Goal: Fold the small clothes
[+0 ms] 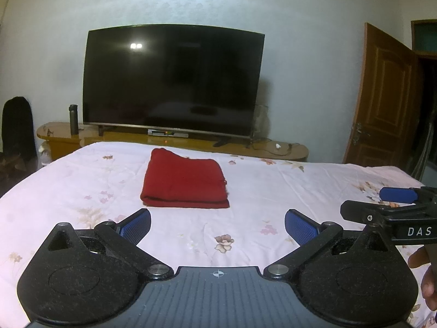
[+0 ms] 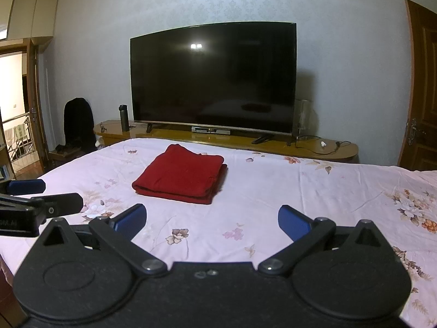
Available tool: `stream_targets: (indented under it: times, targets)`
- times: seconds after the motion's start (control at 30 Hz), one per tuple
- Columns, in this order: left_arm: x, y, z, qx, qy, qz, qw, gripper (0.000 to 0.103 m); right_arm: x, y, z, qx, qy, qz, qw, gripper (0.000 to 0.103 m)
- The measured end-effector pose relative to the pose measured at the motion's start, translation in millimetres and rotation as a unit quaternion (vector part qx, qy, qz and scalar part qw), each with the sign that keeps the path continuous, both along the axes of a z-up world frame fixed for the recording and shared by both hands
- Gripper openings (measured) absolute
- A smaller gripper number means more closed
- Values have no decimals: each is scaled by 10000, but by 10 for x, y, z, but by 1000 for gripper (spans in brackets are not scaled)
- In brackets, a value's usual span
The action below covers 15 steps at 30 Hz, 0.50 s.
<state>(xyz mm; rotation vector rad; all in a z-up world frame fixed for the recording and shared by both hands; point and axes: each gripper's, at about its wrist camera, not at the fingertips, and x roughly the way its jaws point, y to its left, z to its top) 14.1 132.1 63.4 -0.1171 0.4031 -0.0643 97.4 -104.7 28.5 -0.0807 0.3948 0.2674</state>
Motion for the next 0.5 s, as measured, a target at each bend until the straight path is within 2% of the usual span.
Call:
stream_targets:
  times: [0.5]
  targets:
    - [-65, -28, -2, -9, -112, 18, 9999, 103, 12, -2, 6, 3, 1, 15, 10000, 102]
